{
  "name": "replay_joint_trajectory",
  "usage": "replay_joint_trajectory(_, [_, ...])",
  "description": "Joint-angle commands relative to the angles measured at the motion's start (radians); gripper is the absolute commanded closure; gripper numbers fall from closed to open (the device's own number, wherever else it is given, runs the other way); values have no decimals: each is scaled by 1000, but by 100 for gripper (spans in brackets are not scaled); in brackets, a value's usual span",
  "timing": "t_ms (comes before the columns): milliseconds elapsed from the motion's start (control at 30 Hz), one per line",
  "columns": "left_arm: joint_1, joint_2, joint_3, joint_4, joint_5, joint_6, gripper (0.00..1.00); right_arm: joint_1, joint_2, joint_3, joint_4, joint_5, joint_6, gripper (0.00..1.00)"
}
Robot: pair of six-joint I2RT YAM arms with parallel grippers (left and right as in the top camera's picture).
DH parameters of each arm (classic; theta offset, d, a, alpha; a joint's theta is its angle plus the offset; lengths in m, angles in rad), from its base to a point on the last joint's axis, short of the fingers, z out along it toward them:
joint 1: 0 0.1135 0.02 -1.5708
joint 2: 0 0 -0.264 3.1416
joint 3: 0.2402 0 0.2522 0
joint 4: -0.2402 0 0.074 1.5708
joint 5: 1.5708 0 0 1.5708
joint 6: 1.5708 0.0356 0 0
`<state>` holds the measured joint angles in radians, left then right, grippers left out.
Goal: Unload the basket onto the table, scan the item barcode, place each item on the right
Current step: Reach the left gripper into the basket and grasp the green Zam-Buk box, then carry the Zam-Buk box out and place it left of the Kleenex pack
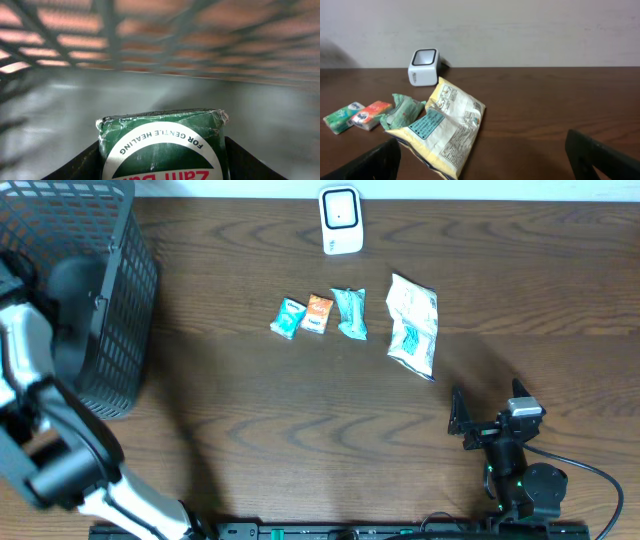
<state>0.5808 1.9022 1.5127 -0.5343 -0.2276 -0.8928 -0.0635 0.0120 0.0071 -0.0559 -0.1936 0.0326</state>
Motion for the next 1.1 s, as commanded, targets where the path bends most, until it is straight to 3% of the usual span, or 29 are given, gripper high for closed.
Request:
replay_joint_trajectory(0, [0,-163,3,30,227,8,52,-6,-5,-1,-5,0,-12,1])
replay_joint_trajectory(200, [-7,-380,3,112,505,9,52,-6,-5,-1,-5,0,-12,1])
replay_joint_trajectory(400, [-140,-515,3,115,681,47,52,-6,-5,-1,-5,0,-12,1])
replay_joint_trajectory(500, [-259,-523,3,123,680,192,52,-6,-5,-1,-5,0,-12,1])
replay_joint_trajectory(700, [-520,-475,2,116,680,612,52,-6,-5,-1,-5,0,-12,1])
replay_joint_trajectory(800, [-605,-433,2,90,680,749,52,-6,-5,-1,-5,0,-12,1])
replay_joint_trajectory(900, [-653,-376,2,61,655,828,52,-6,-5,-1,-5,0,-12,1])
replay_joint_trajectory(1067, [-683,-254,1,21,455,830,51,-6,-5,-1,-5,0,-12,1])
